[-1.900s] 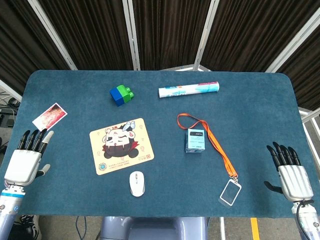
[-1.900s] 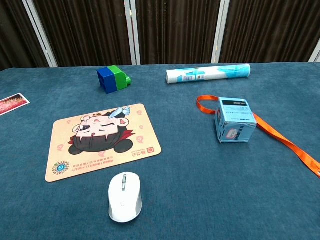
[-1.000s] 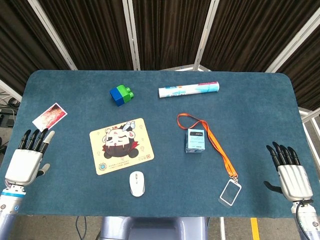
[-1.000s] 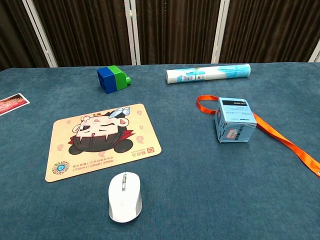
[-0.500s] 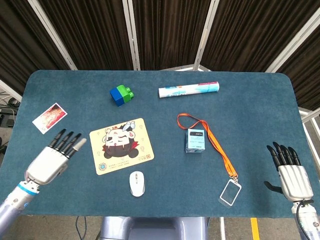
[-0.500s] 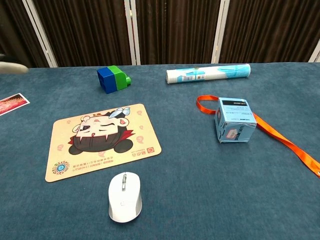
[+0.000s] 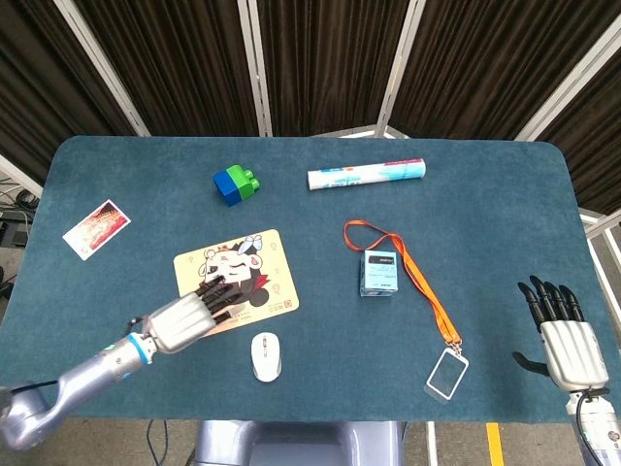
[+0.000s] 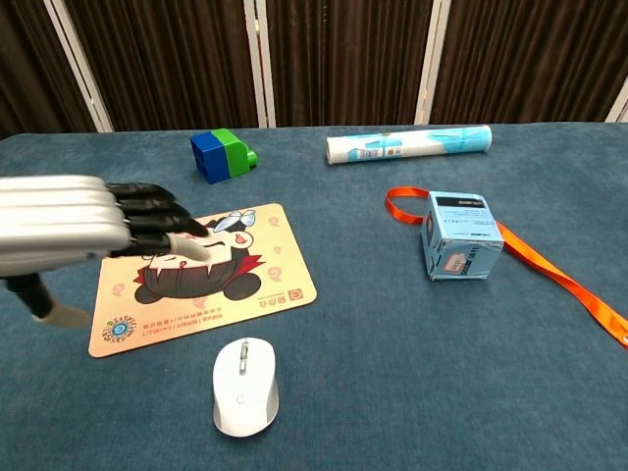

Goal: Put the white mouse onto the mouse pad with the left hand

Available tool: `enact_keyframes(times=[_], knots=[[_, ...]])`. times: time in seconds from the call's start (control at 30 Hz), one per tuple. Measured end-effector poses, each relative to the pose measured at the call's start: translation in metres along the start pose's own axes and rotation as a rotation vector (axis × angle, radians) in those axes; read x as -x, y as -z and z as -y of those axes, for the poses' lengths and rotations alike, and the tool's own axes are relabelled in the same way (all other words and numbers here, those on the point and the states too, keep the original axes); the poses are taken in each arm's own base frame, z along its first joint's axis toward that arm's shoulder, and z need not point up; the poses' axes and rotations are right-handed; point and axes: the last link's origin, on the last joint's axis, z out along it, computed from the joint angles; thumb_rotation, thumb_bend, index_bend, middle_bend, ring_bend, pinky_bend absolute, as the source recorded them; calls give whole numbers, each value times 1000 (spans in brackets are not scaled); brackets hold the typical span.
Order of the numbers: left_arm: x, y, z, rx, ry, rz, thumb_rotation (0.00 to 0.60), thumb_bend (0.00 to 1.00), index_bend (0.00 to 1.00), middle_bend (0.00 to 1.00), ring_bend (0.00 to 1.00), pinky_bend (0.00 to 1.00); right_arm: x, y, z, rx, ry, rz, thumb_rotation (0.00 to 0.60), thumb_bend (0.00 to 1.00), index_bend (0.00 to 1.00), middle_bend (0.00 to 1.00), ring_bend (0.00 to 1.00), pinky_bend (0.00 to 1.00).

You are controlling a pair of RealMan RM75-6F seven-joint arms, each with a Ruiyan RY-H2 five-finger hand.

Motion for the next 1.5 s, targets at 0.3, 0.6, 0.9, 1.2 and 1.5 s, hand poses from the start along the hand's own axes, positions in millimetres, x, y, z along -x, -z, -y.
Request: enact_keyframes(times=[0.3,0.6,0.9,1.2,1.5], knots=[[-11,-38,-31,127,-11,-13,600,197,190,0,0,0,0,0,0,-1,-1,2,600,88,0,0,0,0],[-8,-60,-51,183,-7,15,600,196,233,0,0,0,0,0,-1,-1,-4,3,600,88,0,0,0,0],[-6,-76,-63,205,8,28,600,198,234,0,0,0,0,0,-1,-1,-6,4,600,90,0,0,0,0],[-1,-88,-74,217,20,43,600,198,359,0,0,0,0,0,-1,-5,-9,6,600,90,0,0,0,0],[0,-89,-77,217,20,30,600,223,541,0,0,0,-1,0,-1,-6,-9,6,600,89,0,0,0,0]])
